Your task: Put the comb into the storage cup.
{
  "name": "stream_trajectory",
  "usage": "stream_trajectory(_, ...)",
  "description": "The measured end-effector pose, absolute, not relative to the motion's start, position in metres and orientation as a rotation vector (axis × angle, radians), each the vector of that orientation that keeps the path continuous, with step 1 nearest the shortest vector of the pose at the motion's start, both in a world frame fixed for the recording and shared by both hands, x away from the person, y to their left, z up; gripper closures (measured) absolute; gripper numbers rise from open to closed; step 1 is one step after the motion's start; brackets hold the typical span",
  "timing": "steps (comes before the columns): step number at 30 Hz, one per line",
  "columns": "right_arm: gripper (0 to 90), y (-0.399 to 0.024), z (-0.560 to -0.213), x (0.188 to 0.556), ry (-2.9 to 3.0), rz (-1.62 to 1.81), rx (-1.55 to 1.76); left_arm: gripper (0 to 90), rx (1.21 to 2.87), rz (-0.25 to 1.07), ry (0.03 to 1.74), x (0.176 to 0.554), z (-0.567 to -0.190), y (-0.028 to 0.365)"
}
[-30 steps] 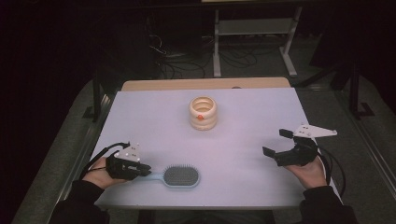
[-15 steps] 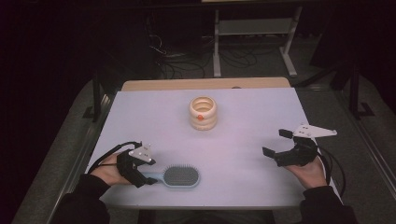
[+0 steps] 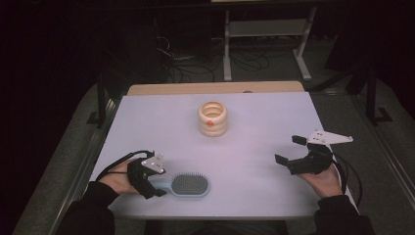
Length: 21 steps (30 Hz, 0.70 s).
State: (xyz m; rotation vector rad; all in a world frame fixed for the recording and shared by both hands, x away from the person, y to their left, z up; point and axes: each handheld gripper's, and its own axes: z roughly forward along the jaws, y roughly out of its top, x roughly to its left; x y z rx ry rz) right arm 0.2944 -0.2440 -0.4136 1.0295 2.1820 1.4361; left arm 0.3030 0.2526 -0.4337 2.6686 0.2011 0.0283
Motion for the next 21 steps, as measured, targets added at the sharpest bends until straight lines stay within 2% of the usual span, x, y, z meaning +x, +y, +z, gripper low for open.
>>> stream_trajectory(10,0.0,-0.244,-0.414,0.295,2.185,1.435,1.028,37.1,2.698,-0.012,0.170,0.305,-0.439,0.247)
stream_trajectory(15,0.0,-0.244,-0.414,0.294,2.184,1.438,1.027,48.6,2.728,-0.023,0.138,0.305,-0.439,0.243)
stream_trajectory(18,0.0,-0.245,-0.413,0.294,2.179,1.462,1.025,58.5,2.752,0.030,0.122,0.305,-0.440,0.240)
stream_trajectory(21,0.0,-0.245,-0.413,0.294,2.178,1.459,1.030,62.2,2.753,0.011,0.114,0.306,-0.440,0.240)
